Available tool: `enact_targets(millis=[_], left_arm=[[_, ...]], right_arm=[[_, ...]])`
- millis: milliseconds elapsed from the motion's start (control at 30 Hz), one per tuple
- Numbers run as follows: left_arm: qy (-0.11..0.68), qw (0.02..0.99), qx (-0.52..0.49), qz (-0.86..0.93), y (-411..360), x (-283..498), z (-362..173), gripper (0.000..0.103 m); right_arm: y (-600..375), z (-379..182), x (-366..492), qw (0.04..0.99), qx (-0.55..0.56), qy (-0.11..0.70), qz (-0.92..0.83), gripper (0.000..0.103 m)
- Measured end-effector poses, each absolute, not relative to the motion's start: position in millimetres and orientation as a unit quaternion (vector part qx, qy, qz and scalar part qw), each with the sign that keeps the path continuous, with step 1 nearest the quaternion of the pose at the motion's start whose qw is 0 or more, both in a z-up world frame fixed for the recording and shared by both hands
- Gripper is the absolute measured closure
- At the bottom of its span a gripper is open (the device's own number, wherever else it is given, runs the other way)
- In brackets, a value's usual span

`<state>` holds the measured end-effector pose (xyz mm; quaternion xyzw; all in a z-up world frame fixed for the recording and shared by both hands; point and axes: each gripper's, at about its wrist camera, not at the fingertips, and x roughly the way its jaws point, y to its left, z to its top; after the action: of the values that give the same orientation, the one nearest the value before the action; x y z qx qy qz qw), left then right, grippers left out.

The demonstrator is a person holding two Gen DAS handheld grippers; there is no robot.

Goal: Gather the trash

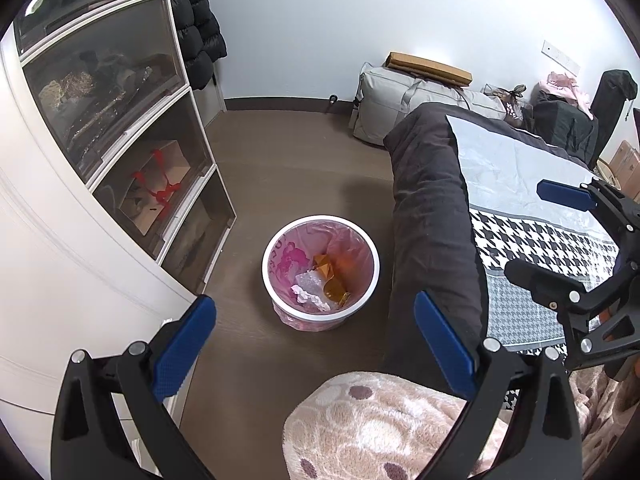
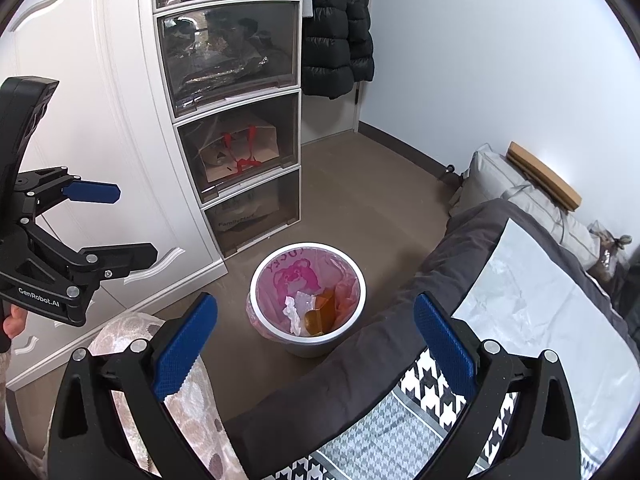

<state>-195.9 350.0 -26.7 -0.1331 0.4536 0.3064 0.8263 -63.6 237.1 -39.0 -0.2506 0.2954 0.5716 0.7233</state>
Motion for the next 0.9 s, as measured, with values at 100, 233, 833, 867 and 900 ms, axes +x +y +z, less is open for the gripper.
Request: enact_targets(millis=[100,233,833,867,900], left_arm=[[0.453,0.827,-0.133,0.306,349,-196,-28,0.005],[0.454,0.826,-0.135,0.306,349,-195,-29,0.005],[0.466,0.806,-0.208,0.301,364,-196,-45,0.005],[0.467,0.804,-0.210,0.302,366,-196,-46,0.005],[0.469,0.804,-0.206,0.303,366,-194,-47,0.005]], right_arm=[[237,-39,-64,0.723,-0.251,0.294,0.572,0.007],[237,-40,-64,0.723,-0.250,0.294,0.573,0.007],[236,-41,-64,0.725,-0.249,0.296,0.570,0.007],[236,-41,-64,0.725,-0.249,0.297,0.570,0.007],[236,-41,-64,0.724,-0.249,0.297,0.570,0.007]])
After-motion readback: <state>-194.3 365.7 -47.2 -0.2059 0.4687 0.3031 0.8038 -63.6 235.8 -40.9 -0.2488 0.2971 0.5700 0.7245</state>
